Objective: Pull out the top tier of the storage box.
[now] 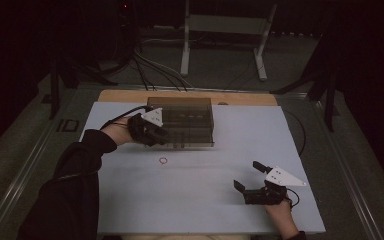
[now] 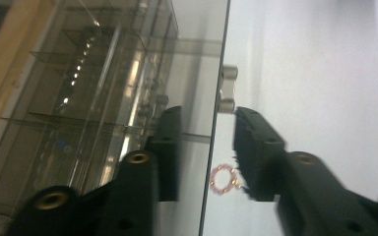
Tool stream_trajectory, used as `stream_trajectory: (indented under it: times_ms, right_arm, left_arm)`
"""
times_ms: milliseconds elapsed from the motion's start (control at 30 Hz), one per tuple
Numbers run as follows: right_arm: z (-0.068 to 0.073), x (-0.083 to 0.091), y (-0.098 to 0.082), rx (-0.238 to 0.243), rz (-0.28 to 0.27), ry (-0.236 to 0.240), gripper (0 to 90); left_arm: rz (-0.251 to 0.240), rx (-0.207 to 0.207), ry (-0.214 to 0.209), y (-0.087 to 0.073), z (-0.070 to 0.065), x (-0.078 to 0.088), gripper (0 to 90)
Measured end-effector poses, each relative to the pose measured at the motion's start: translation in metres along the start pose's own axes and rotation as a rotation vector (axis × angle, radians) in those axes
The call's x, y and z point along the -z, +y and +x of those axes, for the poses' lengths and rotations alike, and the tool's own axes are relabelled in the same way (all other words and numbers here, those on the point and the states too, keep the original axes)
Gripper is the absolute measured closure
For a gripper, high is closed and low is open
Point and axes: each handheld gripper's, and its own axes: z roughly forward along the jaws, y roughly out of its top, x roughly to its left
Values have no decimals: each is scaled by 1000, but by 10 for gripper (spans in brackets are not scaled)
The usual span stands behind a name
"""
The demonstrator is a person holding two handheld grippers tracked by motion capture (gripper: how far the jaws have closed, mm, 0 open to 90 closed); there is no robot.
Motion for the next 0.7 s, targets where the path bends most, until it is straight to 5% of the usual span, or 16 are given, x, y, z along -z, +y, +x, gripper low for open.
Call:
stream_trajectory:
  times_ms: [267, 300, 333, 433, 700]
  right_arm:
    - [0, 0, 0, 0, 1, 0, 17]
    - [0, 0, 0, 0, 1, 0, 18]
    - [0, 0, 0, 0, 2, -1, 17]
    - [0, 0, 0, -1, 2, -2, 18]
    - [0, 0, 0, 0, 3, -3, 18]
  left_arm:
    - [-46, 124, 89, -8, -3, 11, 286]
    - [-68, 175, 109, -11, -4, 15, 286]
    - [-71, 189, 98, -13, -4, 17, 172]
    - [-83, 211, 90, -18, -6, 21, 28]
    - [-130, 246, 130, -34, -20, 28, 0]
